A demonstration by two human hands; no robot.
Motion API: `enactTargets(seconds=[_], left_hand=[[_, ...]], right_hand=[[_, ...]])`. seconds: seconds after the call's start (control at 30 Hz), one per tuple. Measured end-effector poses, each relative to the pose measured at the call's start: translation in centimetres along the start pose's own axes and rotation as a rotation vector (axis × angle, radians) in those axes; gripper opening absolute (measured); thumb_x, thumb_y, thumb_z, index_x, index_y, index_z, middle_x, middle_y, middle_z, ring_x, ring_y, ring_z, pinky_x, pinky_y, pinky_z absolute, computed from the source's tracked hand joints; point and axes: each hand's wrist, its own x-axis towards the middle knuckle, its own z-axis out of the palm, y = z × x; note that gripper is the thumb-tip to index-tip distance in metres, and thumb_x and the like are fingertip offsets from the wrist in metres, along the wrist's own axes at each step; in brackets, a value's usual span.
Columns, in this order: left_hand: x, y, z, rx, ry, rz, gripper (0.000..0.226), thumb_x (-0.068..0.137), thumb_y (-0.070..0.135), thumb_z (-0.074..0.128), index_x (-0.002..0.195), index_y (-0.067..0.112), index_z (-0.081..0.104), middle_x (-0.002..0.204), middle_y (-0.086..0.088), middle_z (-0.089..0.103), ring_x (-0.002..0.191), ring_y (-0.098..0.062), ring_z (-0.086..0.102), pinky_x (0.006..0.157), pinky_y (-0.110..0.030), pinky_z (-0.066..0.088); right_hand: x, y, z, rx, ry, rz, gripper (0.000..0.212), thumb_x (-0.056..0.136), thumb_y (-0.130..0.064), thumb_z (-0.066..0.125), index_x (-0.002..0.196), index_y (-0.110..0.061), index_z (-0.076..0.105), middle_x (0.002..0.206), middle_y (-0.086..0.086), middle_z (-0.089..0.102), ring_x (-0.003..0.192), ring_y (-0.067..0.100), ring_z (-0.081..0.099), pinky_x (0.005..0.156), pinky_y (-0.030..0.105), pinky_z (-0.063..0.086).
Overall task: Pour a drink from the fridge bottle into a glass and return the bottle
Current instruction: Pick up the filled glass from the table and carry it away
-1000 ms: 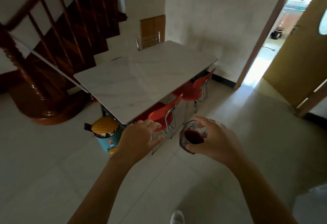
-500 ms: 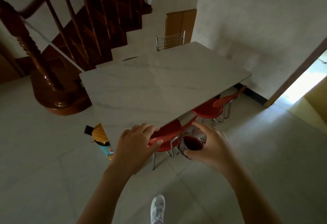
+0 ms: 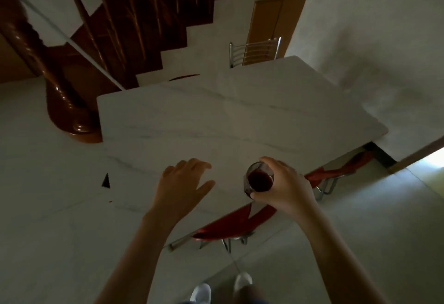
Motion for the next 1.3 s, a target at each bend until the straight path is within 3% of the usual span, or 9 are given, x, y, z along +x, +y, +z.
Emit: enactTargets(seconds=[0.27,0.5,1.1,1.3], left_hand=[[6.9,-1.1,2.8,-0.024,0.063,-0.304,0.036,0.090,0.045,0.050,0.121,0.027,0.055,0.119,0.008,0.060,0.105,-0.018,0.058,0.084,-0.036,0.045],[10.8,-2.0,6.6,-0.006,0.062,-0.432,0.035,0.089,0.043,0.053,0.118,0.025,0.057,0.115,0.005,0.063,0.100,-0.019,0.060,0.080,-0.035,0.045],[10.6,-4.0,9.8,-0.038,-0.004,-0.512,0.037,0.090,0.044,0.051,0.122,0.026,0.054,0.120,0.006,0.060,0.105,-0.017,0.059,0.086,-0.035,0.044],[10.4,-4.0,8.8,-0.028,0.016,-0.491,0.036,0.089,0.043,0.054,0.120,0.026,0.056,0.117,0.005,0.062,0.103,-0.019,0.059,0.083,-0.035,0.044]], right_hand=[[15.3,1.7,2.1,0.011,-0.181,-0.119,0.073,0.068,-0.046,0.070,0.132,-0.032,0.037,0.125,-0.001,0.053,0.110,0.024,0.055,0.086,0.035,0.045],[23.8,3.1,6.5,-0.026,-0.289,-0.203,0.077,0.064,-0.043,0.075,0.131,-0.031,0.038,0.125,0.001,0.052,0.110,0.026,0.055,0.084,0.034,0.043],[26.0,4.0,11.6,0.013,-0.365,-0.153,0.078,0.066,-0.035,0.075,0.132,-0.034,0.035,0.127,0.000,0.049,0.111,0.027,0.054,0.084,0.034,0.041],[25.6,4.1,11.5,0.061,-0.415,-0.185,0.092,0.072,-0.032,0.075,0.145,-0.029,0.018,0.144,-0.001,0.033,0.127,0.023,0.043,0.095,0.038,0.040]])
